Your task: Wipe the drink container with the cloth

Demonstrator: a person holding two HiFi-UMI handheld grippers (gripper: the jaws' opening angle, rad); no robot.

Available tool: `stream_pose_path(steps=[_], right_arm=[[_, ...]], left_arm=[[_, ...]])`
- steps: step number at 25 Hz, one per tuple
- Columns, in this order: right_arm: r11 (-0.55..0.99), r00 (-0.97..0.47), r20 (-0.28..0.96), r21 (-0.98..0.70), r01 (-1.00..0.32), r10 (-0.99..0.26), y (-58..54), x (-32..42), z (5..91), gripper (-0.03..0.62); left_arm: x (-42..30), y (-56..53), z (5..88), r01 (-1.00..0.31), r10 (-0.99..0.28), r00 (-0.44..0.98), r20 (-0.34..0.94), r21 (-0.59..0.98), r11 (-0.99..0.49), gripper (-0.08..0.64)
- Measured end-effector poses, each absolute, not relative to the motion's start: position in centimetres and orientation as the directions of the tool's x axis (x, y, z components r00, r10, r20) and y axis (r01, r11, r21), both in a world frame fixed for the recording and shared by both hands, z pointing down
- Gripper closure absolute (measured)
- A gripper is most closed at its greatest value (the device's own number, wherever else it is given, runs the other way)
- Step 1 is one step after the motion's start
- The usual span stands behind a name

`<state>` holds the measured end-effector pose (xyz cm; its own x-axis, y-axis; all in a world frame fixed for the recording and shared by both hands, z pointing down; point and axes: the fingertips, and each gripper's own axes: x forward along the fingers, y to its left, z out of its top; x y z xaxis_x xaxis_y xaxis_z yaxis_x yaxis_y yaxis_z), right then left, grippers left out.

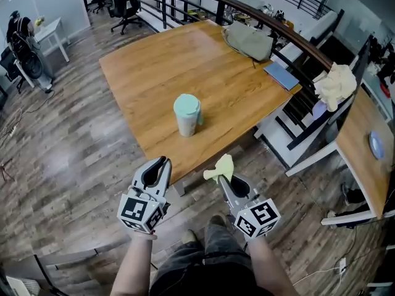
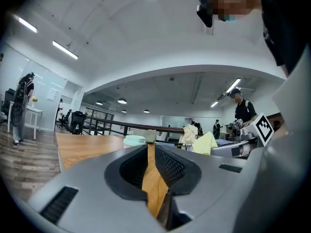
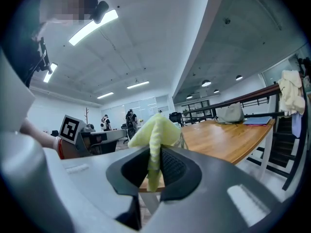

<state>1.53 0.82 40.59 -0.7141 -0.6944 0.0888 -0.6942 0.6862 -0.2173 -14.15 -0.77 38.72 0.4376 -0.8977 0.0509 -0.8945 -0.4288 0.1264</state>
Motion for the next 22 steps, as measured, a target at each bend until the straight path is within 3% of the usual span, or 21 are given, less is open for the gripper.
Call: stream_pose_path(steps=[8, 11, 13, 15, 22], right_arm=[[0.714, -0.745, 0.106, -0.225, -0.663, -0.658, -4.6, 0.0, 42.1, 0.546], [0.721, -0.760, 0.119, -0.253, -0.646, -0.639, -6.5, -0.6, 42.6, 0.547], [0.737, -0.775, 0.120, -0.248, -0.629, -0.621, -7.5, -1.5, 42.6, 0.547], [0.753, -0.788, 0.128, -0.236, -0.614, -0.602, -8.7, -2.2, 42.7, 0.547], [0.764, -0.802, 0.160, -0.246, -0.597, -0.576, -11.9, -2.4, 44.2, 0.546]], left_arm=[[-13.6, -6.7, 39.7, -0.881, -0.883, 0.465, 0.065, 0.140, -0.453, 0.410], [-13.0, -9.0, 40.3, -0.881, -0.879, 0.466, 0.095, 0.136, -0.452, 0.226], [-13.2, -11.1, 40.4, -0.888, -0.887, 0.452, 0.095, 0.140, -0.438, 0.049], [-13.2, -13.3, 40.5, -0.889, -0.887, 0.452, 0.094, 0.132, -0.438, -0.004], [-12.0, -18.3, 42.4, -0.851, -0.829, 0.520, 0.206, 0.038, -0.524, -0.021]])
